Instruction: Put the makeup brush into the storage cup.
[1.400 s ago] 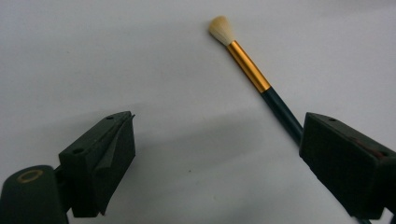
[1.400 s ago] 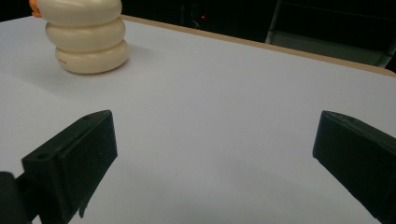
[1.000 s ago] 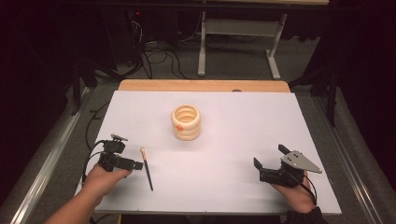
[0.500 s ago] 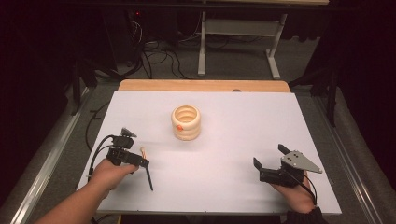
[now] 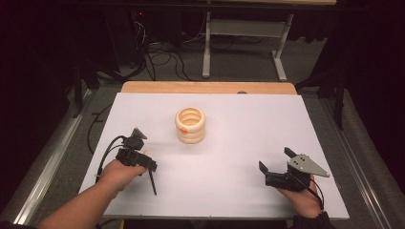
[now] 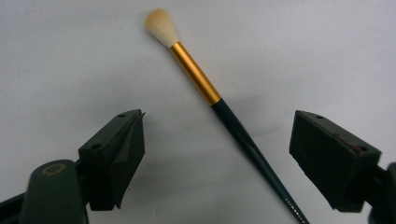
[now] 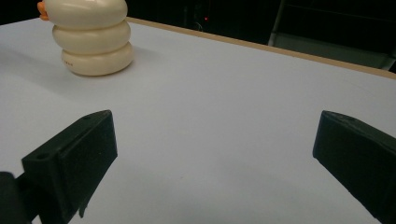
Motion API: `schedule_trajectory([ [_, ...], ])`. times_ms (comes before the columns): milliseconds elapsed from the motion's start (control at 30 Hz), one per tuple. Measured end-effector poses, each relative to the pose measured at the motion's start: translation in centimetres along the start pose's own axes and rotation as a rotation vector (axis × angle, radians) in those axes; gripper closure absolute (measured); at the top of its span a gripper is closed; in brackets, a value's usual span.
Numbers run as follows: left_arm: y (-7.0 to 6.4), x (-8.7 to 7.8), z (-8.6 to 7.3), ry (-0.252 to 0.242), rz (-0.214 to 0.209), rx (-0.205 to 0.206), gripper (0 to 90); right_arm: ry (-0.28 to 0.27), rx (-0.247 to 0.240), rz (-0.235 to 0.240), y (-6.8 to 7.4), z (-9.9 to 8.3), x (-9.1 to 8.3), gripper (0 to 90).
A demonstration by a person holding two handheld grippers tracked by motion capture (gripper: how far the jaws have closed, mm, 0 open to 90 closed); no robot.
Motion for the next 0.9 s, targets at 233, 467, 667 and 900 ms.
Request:
schedule_trajectory([
  [233,-0.25,0.13,0.63,0.017,0.002,0.006,26.9,-0.003,-0.002,0.004,0.01,-0.01,0.03,1.0],
  [467,-0.40,0.21,0.90,0.016,0.000,0.015,43.8,-0.002,0.000,0.001,-0.01,-0.01,0.00,1.0],
  [667,-0.26,0.44,0.93,0.014,0.004,0.018,50.0,-0.001,-0.006,0.001,0.05,-0.01,0.01,1.0],
  [900,-0.30,0.45,0.90,0.018,0.020,0.023,52.7,0.001,-0.004,0.001,0.17,-0.02,-0.03,1.0],
])
Point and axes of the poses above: each handheld gripper's, and its own axes: x roughly forward along the jaws, z roughly out of its top, y roughly to its left, the point moved 1 cm from there along x, roughly forward along the jaws, and after that the axes turned 12 degrees about x, right-handed, at the moved point
